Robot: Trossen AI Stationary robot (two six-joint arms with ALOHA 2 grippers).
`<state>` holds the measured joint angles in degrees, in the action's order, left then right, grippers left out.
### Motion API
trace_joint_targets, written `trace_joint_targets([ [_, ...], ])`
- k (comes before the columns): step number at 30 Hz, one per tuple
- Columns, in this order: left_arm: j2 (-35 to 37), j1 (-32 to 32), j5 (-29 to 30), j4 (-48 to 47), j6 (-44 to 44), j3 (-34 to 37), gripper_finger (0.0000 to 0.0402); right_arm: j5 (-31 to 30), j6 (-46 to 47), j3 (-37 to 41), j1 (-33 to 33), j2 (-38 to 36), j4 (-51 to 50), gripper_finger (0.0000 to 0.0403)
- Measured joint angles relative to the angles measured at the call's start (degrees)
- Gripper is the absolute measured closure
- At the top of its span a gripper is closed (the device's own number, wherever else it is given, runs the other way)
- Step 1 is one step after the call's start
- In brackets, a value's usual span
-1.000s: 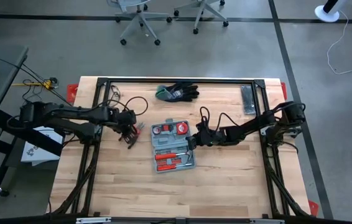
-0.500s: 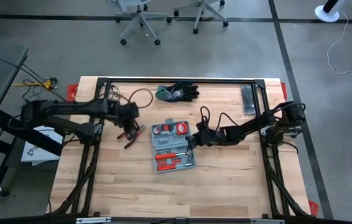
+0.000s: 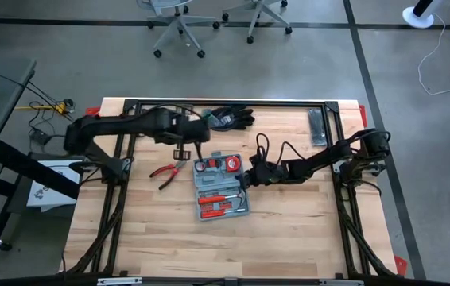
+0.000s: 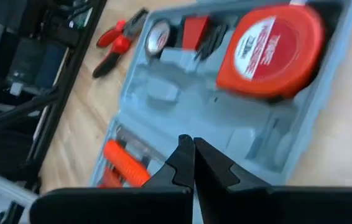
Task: Prefit tool cases
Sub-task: Remove the electrical tape from the gray tool case
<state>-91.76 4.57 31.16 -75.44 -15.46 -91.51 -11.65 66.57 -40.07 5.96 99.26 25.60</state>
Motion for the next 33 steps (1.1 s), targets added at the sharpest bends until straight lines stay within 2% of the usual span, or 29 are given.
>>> trace_joint_targets([
  [4,-3.0,-1.6,1.2,-1.6,-0.2,-3.7,0.0398,1.3,0.9,0.0,0.0,0.0,0.4,0.0402],
  [9,-3.3,-2.6,2.7,-1.4,0.6,-4.1,0.0401,1.5,0.5,0.0,0.0,0.0,1.4,0.0402],
  [11,-3.3,-2.5,0.9,-1.3,3.6,-4.1,0.0401,1.7,0.0,0.0,0.0,0.0,1.4,0.0402],
  [13,-2.7,-1.6,-6.1,0.6,8.5,-3.3,0.0401,3.3,-1.4,-0.1,0.0,0.0,1.3,0.0402],
  [16,1.2,-0.7,-18.5,13.5,13.0,3.4,0.0401,6.2,-5.2,-2.9,0.0,0.0,-3.8,0.0402],
  [19,5.8,-0.9,-19.7,25.6,17.1,13.1,0.0401,7.5,-10.3,-9.1,0.0,0.0,-15.3,0.0402],
  [24,10.6,-0.8,-22.3,33.1,25.1,27.5,0.0401,4.7,-19.0,-19.3,-0.8,0.0,-33.3,0.0403],
  [28,11.5,-1.5,-25.1,40.1,31.3,35.8,0.0401,3.3,-23.4,-22.6,-2.9,0.0,-36.5,0.0403],
  [33,11.0,-2.1,-29.5,52.9,36.3,41.8,0.0401,6.1,-24.6,-22.9,-7.9,0.0,-37.5,0.0403],
])
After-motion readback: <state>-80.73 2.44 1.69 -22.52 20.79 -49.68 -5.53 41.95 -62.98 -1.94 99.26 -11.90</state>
